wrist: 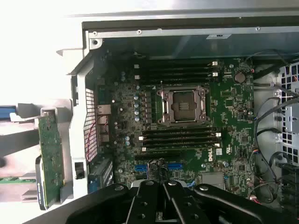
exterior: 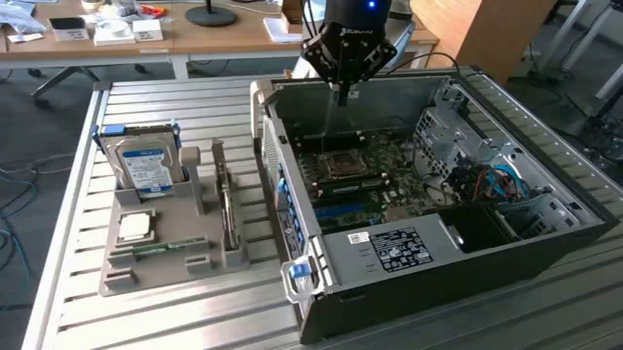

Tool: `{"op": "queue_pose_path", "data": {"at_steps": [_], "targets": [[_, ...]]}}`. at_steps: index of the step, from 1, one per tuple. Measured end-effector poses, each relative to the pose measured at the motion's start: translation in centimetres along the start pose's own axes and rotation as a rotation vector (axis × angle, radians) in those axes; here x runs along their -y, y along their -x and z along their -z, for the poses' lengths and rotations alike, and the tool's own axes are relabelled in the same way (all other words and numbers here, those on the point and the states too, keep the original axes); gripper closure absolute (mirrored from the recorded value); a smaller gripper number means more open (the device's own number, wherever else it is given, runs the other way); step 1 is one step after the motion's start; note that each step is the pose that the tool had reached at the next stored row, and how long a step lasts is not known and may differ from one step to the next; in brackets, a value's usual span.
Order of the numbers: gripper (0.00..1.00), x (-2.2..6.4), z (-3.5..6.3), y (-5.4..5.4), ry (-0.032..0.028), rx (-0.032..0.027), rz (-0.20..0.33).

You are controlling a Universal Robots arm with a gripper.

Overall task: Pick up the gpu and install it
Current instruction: 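Reach for the gpu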

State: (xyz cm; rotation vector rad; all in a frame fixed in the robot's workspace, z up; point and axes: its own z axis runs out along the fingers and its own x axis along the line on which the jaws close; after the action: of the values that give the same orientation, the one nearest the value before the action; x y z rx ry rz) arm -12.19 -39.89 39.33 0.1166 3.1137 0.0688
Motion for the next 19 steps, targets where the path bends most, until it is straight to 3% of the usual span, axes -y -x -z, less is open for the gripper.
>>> {"op": "queue_pose_path", "data": {"at_steps": [11,19], "targets": [[0.89,0.00,0.00,-0.03,0.0000,0.0000,0.000],[0.89,0.06,-0.08,-0.82,0.0000,0.0000,0.000]]}}
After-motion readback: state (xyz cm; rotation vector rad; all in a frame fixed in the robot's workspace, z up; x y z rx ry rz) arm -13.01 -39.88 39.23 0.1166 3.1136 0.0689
